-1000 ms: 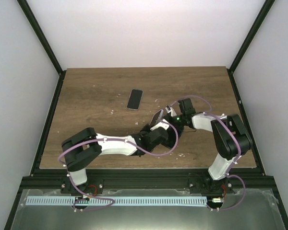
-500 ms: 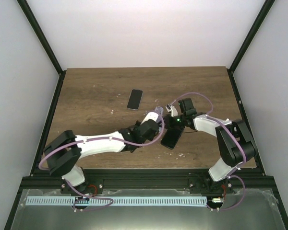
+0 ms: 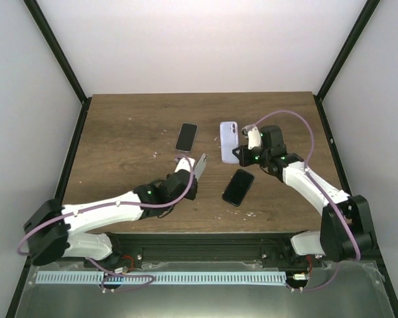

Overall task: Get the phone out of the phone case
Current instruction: Place the phone case at the center of the board.

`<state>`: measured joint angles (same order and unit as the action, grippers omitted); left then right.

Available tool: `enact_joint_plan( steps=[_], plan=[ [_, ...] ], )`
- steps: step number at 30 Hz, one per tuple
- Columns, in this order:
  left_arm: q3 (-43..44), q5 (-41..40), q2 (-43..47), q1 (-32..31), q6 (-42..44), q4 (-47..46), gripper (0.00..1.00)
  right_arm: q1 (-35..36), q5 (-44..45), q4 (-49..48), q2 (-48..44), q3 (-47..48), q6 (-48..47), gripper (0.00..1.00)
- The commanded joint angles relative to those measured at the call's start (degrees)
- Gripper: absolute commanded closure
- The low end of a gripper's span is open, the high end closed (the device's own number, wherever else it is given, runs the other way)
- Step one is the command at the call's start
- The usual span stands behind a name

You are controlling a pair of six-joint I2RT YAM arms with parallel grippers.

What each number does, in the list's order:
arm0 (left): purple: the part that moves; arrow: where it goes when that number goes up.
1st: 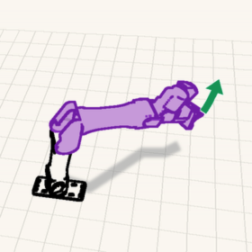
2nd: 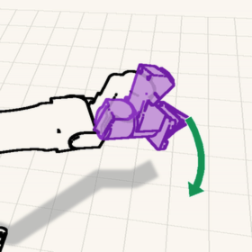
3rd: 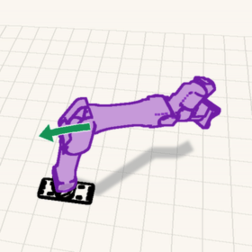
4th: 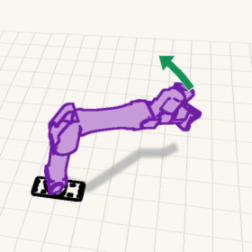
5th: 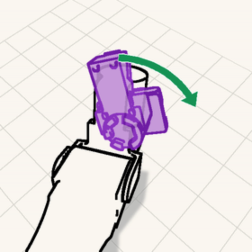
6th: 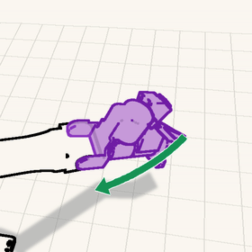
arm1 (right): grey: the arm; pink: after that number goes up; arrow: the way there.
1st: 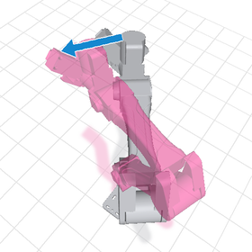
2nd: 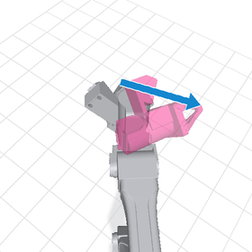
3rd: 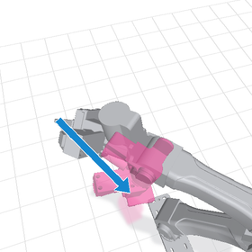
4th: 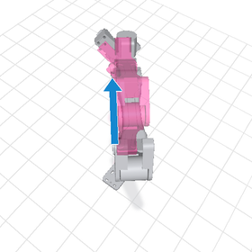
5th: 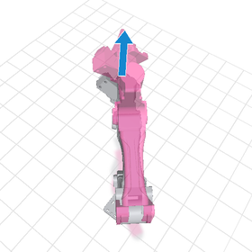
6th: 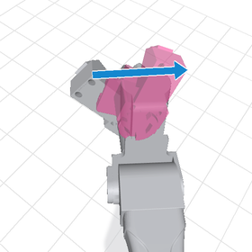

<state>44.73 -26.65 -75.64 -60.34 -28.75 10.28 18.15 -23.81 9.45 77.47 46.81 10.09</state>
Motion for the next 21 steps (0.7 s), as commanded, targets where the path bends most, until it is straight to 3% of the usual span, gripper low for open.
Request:
enact_joint_plan(
  steps=[1,10,21],
  plan=[
    [-2.94,0.63,10.02,-0.47,0.54,-1.57,1.0,-0.56,9.2,5.53,-4.99,6.09,-12.5,0.99],
    [-7.98,2.35,26.41,-1.01,3.64,6.23,1.0,-1.84,25.78,15.26,-14.0,4.48,-22.79,0.99],
    [-11.74,3.89,33.78,-1.34,-0.46,9.09,1.0,-15.61,15.86,19.8,1.86,11.35,-21.82,0.99]
  ],
)
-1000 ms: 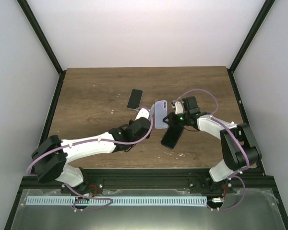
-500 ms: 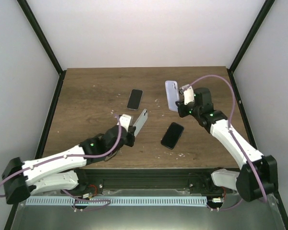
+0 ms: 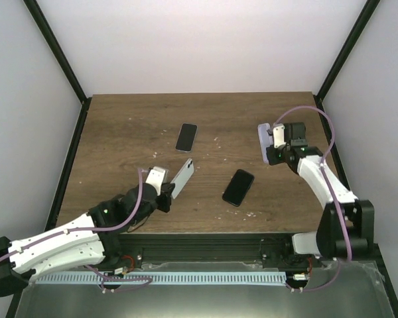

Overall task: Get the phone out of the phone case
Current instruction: Place the phone case at the center of the board.

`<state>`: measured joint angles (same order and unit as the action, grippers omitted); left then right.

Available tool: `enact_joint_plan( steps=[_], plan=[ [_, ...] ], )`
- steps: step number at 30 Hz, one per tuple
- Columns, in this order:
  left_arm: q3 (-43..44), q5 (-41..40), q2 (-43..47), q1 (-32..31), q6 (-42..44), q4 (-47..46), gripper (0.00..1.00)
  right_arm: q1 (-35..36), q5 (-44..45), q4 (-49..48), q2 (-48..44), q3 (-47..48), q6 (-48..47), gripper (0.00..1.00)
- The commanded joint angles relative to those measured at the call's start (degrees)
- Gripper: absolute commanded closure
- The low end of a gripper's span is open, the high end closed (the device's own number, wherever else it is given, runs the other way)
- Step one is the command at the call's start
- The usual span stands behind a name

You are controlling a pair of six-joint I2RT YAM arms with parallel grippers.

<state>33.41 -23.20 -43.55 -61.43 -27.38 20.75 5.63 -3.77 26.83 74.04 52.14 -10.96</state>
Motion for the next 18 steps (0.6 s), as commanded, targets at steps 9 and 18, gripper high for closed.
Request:
enact_joint_plan(
  steps=[9,18],
  plan=[
    [1.68,4.05,-1.14,-0.4,-0.22,1.89,1.0,-14.44,-18.89,9.58,21.11,14.0,-4.27,0.99],
    [-1.77,2.8,6.12,-0.51,-1.25,2.43,1.0,-20.06,-25.99,23.98,35.12,27.53,-8.98,0.99]
  ],
)
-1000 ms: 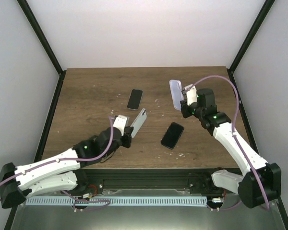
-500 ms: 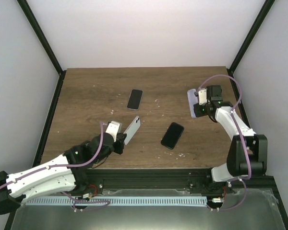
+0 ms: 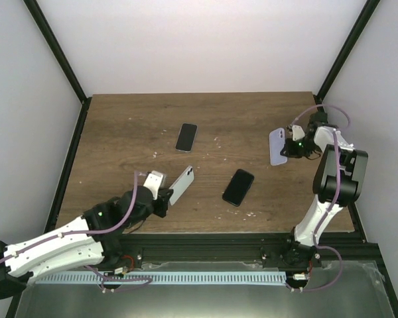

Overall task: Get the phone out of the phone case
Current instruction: Place the phone case at the center of the board.

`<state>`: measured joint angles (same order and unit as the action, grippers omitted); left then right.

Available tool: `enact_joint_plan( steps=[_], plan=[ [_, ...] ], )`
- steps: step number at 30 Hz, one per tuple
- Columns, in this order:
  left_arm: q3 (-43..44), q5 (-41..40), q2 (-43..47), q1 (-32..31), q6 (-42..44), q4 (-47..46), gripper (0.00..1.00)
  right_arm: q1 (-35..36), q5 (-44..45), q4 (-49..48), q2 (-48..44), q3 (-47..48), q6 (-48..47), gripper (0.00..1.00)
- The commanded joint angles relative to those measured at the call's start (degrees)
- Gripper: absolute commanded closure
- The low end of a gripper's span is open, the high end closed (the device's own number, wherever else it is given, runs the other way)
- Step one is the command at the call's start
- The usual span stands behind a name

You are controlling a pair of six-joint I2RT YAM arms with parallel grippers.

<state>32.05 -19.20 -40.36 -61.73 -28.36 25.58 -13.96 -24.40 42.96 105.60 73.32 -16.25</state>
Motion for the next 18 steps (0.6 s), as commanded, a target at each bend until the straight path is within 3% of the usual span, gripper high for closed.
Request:
enact_joint_plan(
  steps=[1,8,18],
  plan=[
    [-0.17,-1.83,3.06,-0.3,-0.21,-1.68,1.0,-0.55,-6.0,9.59,4.52,7.38,-4.58,0.99],
    [2.58,-5.16,-1.87,-0.39,2.31,-1.75,1.0,-0.91,-8.17,12.47,4.49,6.45,-8.89,0.98],
    [5.8,-9.43,-8.39,-0.76,1.2,-2.7,1.0,-1.28,-9.16,14.92,14.01,14.85,-7.79,0.92]
  ],
)
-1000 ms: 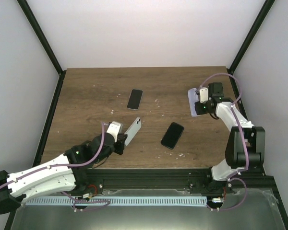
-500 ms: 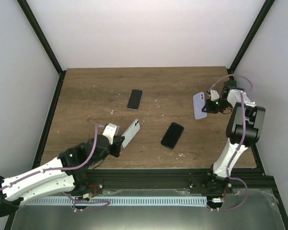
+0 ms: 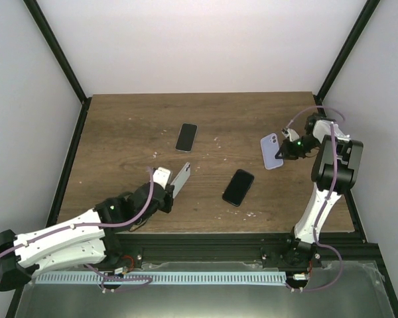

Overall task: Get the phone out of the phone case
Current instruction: Place the phone case at the center of the board.

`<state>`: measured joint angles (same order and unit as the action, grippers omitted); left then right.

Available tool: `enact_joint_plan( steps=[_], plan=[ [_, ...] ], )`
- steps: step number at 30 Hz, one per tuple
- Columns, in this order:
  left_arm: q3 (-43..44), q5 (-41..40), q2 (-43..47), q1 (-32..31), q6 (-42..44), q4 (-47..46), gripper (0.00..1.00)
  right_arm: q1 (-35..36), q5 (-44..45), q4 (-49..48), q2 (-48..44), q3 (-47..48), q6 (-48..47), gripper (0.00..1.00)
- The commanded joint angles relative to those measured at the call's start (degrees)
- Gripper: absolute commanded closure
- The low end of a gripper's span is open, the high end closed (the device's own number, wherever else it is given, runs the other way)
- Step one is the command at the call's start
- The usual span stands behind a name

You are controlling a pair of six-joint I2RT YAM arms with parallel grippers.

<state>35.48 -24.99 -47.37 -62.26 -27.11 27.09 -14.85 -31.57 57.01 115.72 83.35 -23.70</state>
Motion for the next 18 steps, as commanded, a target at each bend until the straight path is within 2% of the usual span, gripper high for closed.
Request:
enact_joint_plan(
  steps=[1,7,14,18],
  plan=[
    [2.35,-4.21,-2.0,-0.23,0.56,-5.09,1.0,-0.43,-2.47,1.18,4.72,5.71,-0.36,0.89],
    [1.86,-8.41,-5.49,-0.25,3.54,-10.2,1.0,-1.75,-2.55,-1.76,3.02,4.53,2.74,0.55],
    [2.4,-8.75,-10.73,-0.25,6.56,-15.88,1.0,-3.17,0.25,-8.96,-9.42,-2.55,9.24,0.5],
    [3.83,-10.09,-15.33,-1.61,9.51,-19.28,1.0,-2.84,-8.85,-11.52,-19.78,-8.94,11.98,0.51]
  ],
)
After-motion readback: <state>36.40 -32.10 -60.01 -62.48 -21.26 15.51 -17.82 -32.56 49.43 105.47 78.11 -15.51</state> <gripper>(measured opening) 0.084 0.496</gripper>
